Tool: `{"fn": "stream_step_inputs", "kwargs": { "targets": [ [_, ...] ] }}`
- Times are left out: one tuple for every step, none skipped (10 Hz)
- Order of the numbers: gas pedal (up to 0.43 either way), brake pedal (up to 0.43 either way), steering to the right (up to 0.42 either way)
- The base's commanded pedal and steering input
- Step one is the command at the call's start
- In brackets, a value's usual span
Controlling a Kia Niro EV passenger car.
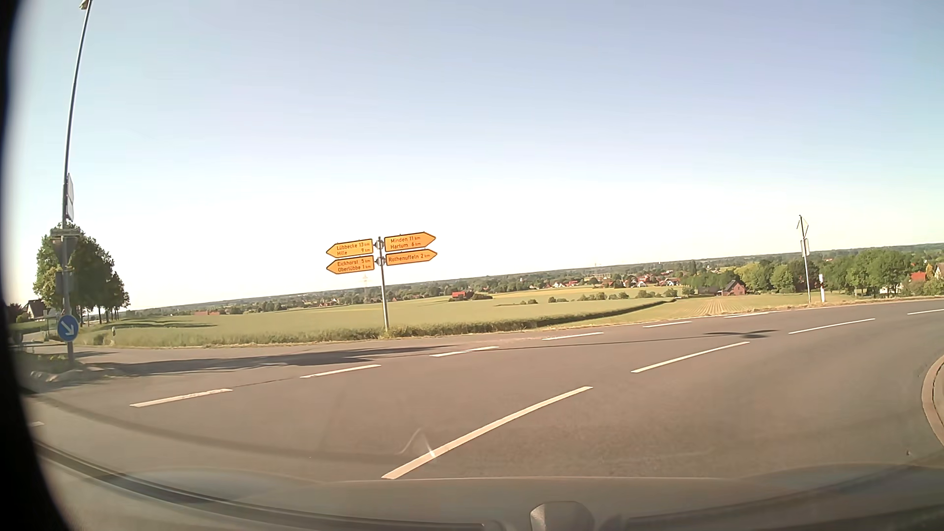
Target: Follow the waypoints while adhering to traffic rules and regulations
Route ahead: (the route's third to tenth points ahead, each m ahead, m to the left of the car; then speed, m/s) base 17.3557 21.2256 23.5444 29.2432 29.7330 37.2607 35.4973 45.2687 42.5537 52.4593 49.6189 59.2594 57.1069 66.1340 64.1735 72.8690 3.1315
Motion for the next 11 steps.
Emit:
{"fn": "stream_step_inputs", "kwargs": {
  "targets": [
    [0.177,0.006,0.171],
    [0.177,0.006,0.133],
    [0.177,0.006,0.087],
    [0.189,0.006,0.03],
    [0.197,0.006,-0.017],
    [0.22,0.006,-0.069],
    [0.228,0.006,-0.13],
    [0.228,0.006,-0.173],
    [0.24,0.006,-0.224],
    [0.248,0.006,-0.259],
    [0.248,0.006,-0.287]
  ]
}}
